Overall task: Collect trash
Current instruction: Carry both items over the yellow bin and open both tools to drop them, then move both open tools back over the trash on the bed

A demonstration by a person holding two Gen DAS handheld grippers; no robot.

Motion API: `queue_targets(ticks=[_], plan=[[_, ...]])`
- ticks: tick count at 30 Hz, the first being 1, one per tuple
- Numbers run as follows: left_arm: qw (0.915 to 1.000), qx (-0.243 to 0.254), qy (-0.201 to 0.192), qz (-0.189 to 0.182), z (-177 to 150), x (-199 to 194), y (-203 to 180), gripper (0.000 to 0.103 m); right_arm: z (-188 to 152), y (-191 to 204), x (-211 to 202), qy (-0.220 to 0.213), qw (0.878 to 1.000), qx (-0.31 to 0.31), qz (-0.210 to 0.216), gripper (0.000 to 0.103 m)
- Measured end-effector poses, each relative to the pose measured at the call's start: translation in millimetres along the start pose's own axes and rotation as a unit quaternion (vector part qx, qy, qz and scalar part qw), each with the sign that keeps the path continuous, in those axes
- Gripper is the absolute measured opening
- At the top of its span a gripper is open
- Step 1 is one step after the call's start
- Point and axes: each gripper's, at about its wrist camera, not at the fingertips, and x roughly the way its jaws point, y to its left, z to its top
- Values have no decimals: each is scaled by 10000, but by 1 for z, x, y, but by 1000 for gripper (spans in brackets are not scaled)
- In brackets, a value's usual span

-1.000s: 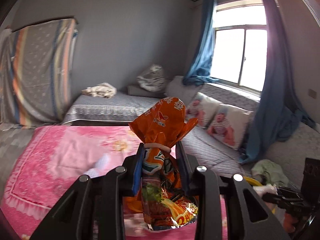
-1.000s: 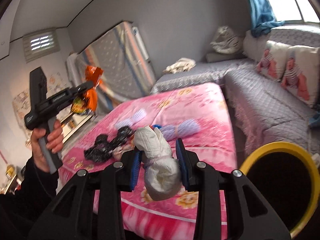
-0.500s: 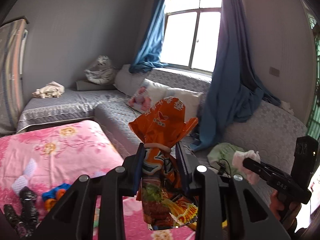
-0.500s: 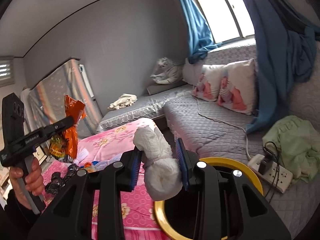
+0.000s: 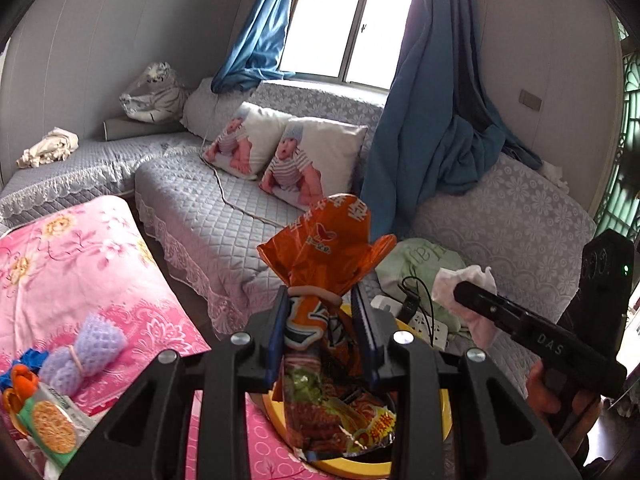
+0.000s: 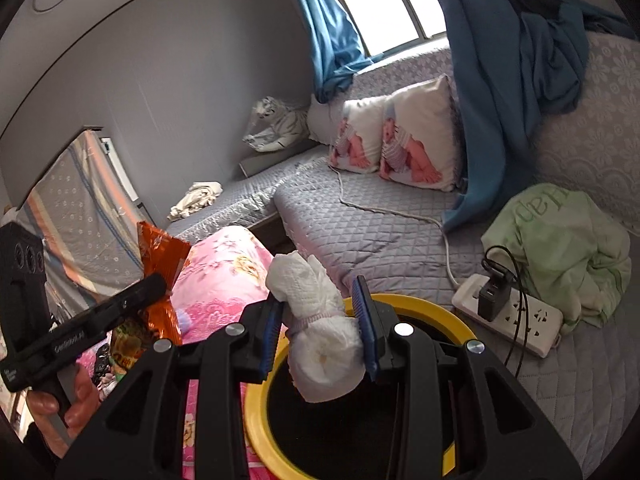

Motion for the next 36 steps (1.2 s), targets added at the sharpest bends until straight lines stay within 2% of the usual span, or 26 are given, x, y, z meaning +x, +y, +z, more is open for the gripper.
queue_targets(ticks=[11, 14, 15, 17, 18, 19, 25, 32, 36], plan=[[9974, -188, 686, -122, -36, 53, -2, 30, -12, -24, 43, 500, 9980, 309, -225, 34], [9972, -202, 720, -81, -40, 55, -1, 30, -15, -27, 49, 560, 9974, 346, -286, 36], [9970, -212, 733, -80, -40, 57, -1, 32, -15, -28, 49, 559, 9973, 371, -303, 38], [9969, -264, 737, -80, -39, 56, 0, 44, -15, -30, 49, 557, 9970, 415, -334, 43], [9970, -290, 710, -43, -40, 55, 1, 54, -15, -32, 49, 547, 9968, 450, -374, 46], [9973, -303, 665, 15, -40, 54, 2, 59, -15, -34, 49, 529, 9966, 472, -426, 47], [9976, -474, 490, 133, -35, 41, 13, 64, -13, -41, 40, 421, 9956, 577, -598, 50], [9967, -654, -60, 480, -15, -3, 38, 68, -8, -24, 22, 88, 9982, 359, -465, 53], [9925, -689, -505, 871, -3, -43, 57, 77, -3, 0, 11, -186, 9996, 96, -190, 65]])
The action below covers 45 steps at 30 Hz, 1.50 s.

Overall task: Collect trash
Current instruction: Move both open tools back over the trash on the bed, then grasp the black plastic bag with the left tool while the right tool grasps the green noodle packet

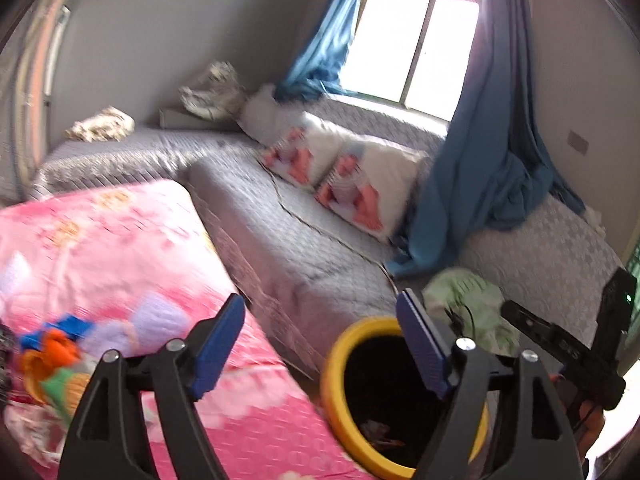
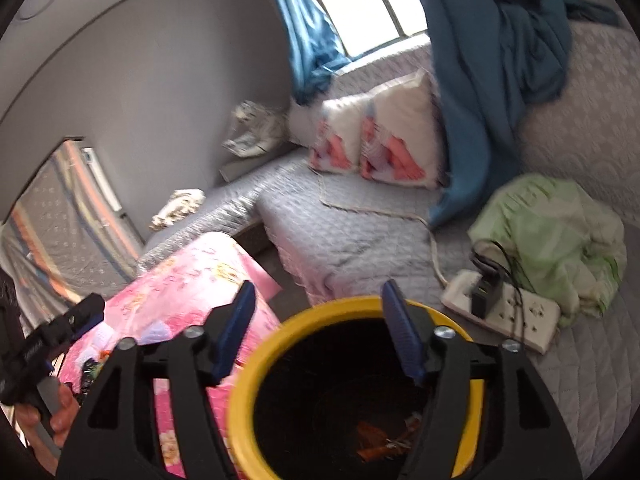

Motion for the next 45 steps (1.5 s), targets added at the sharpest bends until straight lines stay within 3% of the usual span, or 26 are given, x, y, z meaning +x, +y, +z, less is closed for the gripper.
queue_targets(ticks=[7, 11, 18, 25, 32, 45], plan=[[9953, 92, -686, 680, 25, -65, 34, 92, 6, 62, -14, -328, 9964, -601, 510, 74], [9894, 43, -997, 1059, 29, -107, 61, 95, 6, 95, -16, -342, 9923, -866, 815, 78], [9750, -57, -1202, 1869, 17, -169, 118, 95, -4, 162, -13, -273, 9810, -1356, 1360, 84], [9634, -206, -1174, 2401, -6, -211, 162, 95, -30, 220, -2, -48, 9671, -1841, 1758, 86], [9589, -440, -1054, 2599, -32, -231, 191, 95, -61, 255, 15, 388, 9547, -2225, 1937, 87], [9652, -546, -659, 2472, -81, -228, 215, 95, -96, 283, 47, 941, 9407, -2529, 2054, 88]])
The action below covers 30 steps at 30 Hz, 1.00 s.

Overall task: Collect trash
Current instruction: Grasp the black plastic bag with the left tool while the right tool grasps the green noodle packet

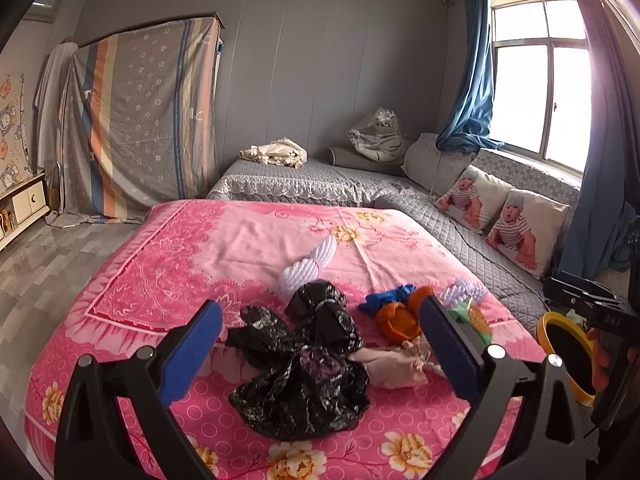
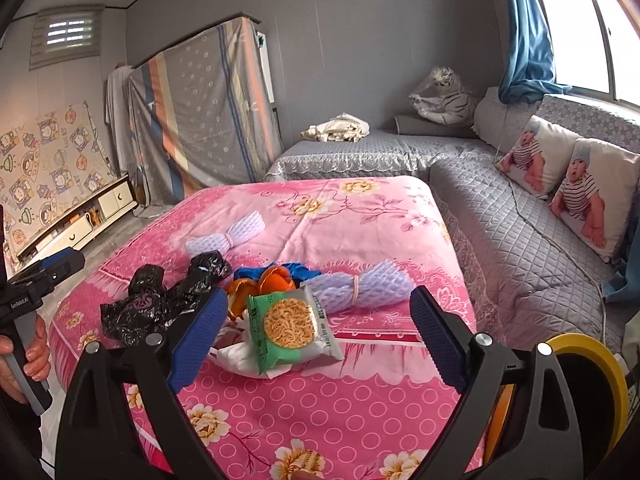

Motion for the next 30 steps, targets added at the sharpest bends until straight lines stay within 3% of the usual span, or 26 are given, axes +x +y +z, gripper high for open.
queue_targets(ticks=[12, 30], plan=[[9981, 25, 574, -207, -33, 29, 18, 95, -17, 11, 53, 632, 9978, -207, 76, 88], [9915, -113, 1250, -343, -51, 71, 25, 92, -28, 7, 99, 1239, 9920, -75, 218, 88]])
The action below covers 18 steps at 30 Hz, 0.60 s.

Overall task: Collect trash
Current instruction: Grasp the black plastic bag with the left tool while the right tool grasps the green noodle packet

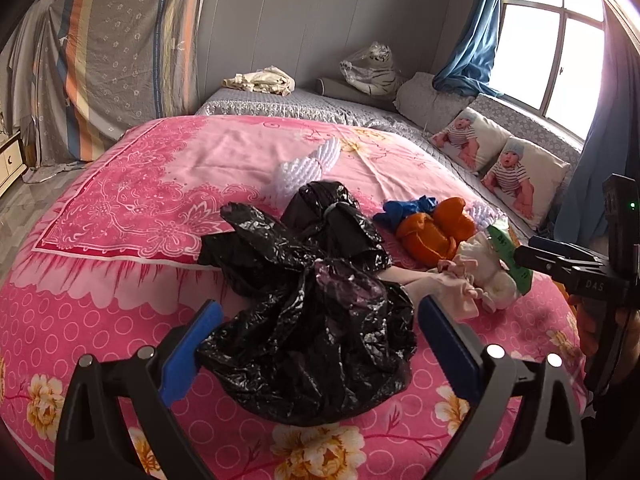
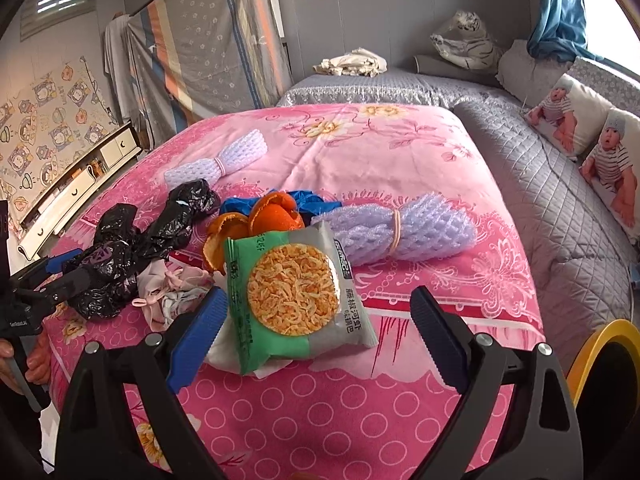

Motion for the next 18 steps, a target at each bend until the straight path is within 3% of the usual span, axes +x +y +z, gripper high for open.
queue_targets(ticks=[7, 11, 14, 16, 18], plan=[[9998, 61, 198, -45, 2, 10, -4, 77, -1, -2, 9, 144, 9998, 69, 95, 85], [9995, 36, 295, -63, 3, 14, -5, 67, -1, -2, 16, 287, 9994, 111, 175, 76], [9992, 53, 401, -45, 3, 18, -6, 53, -2, -1, 15, 268, 9993, 124, 223, 68], [9989, 48, 462, -60, 2, 20, -8, 39, -2, 0, 14, 280, 9992, 120, 277, 63], [9989, 5, 468, -87, 2, 19, -9, 35, -3, 0, 11, 239, 9992, 145, 271, 62]])
